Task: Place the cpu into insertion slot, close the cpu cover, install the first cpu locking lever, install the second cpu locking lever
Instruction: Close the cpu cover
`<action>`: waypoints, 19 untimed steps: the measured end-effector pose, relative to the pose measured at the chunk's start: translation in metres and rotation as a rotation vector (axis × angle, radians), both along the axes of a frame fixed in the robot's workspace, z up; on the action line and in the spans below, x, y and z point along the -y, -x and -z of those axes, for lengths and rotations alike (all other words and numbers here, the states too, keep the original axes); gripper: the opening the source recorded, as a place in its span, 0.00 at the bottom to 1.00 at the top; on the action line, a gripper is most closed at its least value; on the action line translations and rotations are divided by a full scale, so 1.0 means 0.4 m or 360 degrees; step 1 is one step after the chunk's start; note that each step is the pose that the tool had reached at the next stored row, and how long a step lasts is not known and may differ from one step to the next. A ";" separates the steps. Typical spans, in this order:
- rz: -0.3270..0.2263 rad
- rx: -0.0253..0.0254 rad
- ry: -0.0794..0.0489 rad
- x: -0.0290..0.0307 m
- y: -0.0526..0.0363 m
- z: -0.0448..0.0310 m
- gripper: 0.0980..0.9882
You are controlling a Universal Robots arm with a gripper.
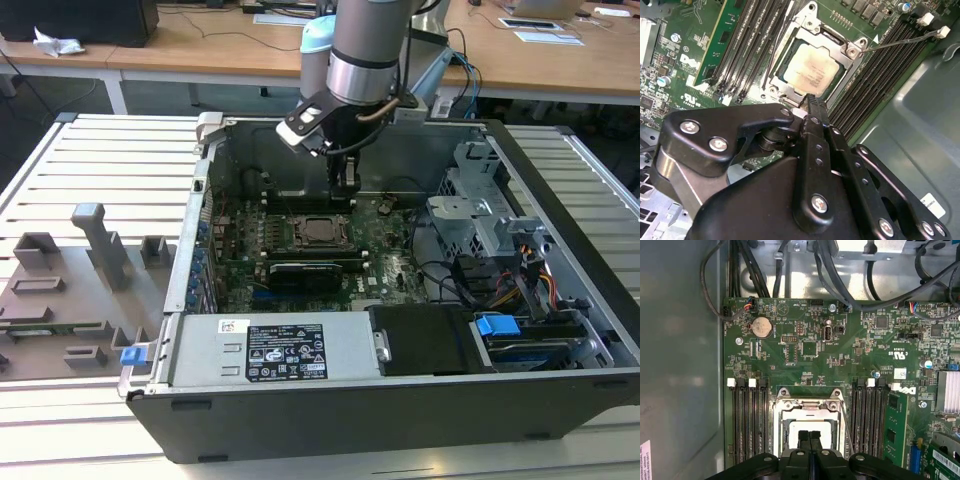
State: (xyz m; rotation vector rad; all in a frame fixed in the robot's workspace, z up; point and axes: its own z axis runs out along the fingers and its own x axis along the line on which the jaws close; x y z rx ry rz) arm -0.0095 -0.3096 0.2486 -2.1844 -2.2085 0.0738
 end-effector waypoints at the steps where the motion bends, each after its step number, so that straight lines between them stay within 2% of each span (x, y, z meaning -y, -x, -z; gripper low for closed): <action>1: 0.0000 -0.00001 0.0000 0.000 0.001 0.000 0.01; 11: 0.0000 0.00000 0.0000 0.000 0.016 0.007 0.01; 19: 0.0000 0.00000 0.0000 0.000 0.020 0.027 0.01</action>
